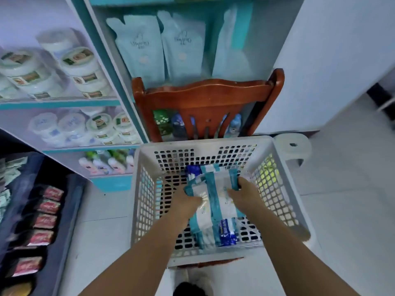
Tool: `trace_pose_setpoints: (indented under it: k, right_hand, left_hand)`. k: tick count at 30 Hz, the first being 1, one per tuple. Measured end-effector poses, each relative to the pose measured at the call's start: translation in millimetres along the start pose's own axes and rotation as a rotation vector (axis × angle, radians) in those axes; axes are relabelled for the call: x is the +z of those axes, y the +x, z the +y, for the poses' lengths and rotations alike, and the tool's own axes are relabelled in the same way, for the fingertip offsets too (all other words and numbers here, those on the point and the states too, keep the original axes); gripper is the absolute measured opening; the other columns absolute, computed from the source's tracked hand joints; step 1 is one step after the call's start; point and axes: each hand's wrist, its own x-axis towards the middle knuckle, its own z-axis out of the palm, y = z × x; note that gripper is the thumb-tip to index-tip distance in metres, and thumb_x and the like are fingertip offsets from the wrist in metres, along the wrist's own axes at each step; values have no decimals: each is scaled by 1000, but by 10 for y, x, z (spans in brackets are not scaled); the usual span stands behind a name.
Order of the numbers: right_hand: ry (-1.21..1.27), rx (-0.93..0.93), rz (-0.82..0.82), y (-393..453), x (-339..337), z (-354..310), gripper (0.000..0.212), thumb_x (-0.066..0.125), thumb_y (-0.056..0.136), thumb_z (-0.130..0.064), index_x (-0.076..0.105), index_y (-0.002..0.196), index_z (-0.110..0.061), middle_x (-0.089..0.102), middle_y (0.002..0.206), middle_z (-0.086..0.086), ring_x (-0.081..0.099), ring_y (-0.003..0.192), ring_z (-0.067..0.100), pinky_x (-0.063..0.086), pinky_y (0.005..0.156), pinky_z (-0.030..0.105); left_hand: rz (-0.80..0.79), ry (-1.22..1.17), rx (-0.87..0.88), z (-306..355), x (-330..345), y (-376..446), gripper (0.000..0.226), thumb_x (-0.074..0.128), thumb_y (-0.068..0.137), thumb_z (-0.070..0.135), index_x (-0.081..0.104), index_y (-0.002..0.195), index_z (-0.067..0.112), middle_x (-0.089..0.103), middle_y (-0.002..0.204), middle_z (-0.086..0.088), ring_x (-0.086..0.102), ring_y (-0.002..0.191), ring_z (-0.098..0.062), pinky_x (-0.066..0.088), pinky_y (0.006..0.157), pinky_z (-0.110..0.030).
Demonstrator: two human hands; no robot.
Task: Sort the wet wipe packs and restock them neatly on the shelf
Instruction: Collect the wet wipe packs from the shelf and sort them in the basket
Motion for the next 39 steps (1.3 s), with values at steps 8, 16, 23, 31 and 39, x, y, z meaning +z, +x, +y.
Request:
trace_pose_setpoints:
  k: [8,16,23,31,39]
  right_hand:
    - [-97,223,-107,535,444,729,18,49,93,-12,60,106,-7,65,96,15,57,78,24,49,72,38]
    - [-323,439,-372,804,561,1233,55,49,88,1,36,141,-8,58,113,15,56,81,23,44,57,26]
    - [-375,366,-396,744,525,1152,74,43,89,3,10,152,-17,42,141,18,52,65,16,41,52,25]
    - [-364,2,-316,311,347,614,38,51,90,-7,48,127,-15,59,104,2,52,62,10,41,51,20]
    - [-667,-399,-301,-275,297,-194,50,52,95,-31,37,142,-17,39,147,1,39,132,19,32,110,34]
  left_hand:
    - [12,187,-169,-720,229,738,34,66,77,-6,60,108,6,64,94,-10,60,81,-22,49,69,-27]
    - [-82,411,-296,-1122,403,1074,80,75,75,6,31,141,15,56,126,-12,59,107,-28,51,89,-33]
    - [-57,690,-222,-1103,467,945,87,68,82,5,14,149,17,39,136,-14,51,116,-29,46,88,-29]
    - [-21,989,209,-679,273,390,55,57,89,15,36,140,17,44,136,-6,45,123,-23,42,102,-35]
    - [222,1233,416,-144,-233,-448,44,49,95,25,39,137,16,42,140,-3,39,128,-21,32,109,-34]
